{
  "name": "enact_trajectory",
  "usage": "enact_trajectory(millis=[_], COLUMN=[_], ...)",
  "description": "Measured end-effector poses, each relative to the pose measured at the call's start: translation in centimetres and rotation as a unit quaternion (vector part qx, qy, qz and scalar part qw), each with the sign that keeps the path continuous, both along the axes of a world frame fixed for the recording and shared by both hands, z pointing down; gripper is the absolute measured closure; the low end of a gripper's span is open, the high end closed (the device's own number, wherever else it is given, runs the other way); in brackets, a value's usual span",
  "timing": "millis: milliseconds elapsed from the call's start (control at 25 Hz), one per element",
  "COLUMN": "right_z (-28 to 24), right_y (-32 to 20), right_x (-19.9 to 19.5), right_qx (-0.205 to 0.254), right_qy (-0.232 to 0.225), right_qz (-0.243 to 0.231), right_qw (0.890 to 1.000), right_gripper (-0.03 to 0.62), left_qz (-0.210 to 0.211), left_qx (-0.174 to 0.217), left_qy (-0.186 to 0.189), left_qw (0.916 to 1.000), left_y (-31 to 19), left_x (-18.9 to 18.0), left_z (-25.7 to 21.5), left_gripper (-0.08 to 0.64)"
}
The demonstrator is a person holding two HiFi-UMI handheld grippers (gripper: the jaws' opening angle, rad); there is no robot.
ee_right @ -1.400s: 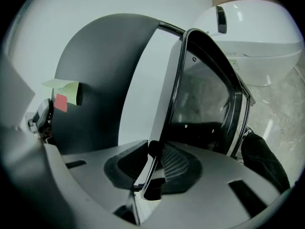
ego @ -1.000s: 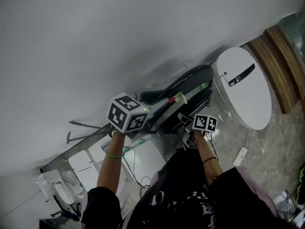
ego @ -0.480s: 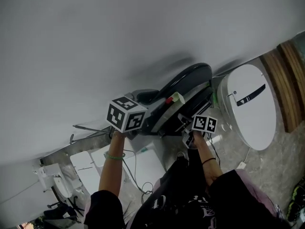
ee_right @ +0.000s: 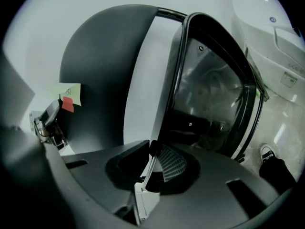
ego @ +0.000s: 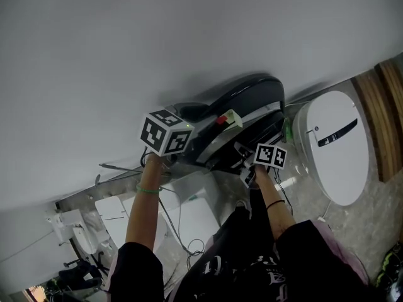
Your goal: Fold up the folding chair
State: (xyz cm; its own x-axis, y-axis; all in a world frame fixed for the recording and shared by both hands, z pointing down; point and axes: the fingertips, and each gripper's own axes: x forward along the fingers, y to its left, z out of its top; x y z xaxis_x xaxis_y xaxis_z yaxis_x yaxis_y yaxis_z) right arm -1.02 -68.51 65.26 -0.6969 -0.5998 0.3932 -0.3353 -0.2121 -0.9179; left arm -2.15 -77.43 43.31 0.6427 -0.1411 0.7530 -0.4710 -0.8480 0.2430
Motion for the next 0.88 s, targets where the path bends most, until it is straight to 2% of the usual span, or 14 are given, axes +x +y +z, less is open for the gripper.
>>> enact_trajectory(millis=[200,560,880], right_z=[-0.03,0.13,0.44], right_y=[0.0,-0.13,0.34], right_x=[-0.04,-0.17,-0.49], right_qx=[0.009,0.022,0.015], right_qy=[-0.01,-0.009,0.032], right_qz=[-0.003,-0.017,-0.066], right_qw=[1.0,1.0,0.997], right_gripper=[0.526,0.525,0.517], left_qz=[0.001,0.004,-0.041], left_qx=[0.007,0.062,0.087], left_qy=[-0.003,-0.027,-0.029], left_qw=[1.0,0.9977,0.9949], left_y=[-0.06,-0.22,-0.6], left_x=[-0.04,-0.19,-0.94], left_z=[0.04,0.45,0.22], left_gripper=[0.436,0.434,0.391])
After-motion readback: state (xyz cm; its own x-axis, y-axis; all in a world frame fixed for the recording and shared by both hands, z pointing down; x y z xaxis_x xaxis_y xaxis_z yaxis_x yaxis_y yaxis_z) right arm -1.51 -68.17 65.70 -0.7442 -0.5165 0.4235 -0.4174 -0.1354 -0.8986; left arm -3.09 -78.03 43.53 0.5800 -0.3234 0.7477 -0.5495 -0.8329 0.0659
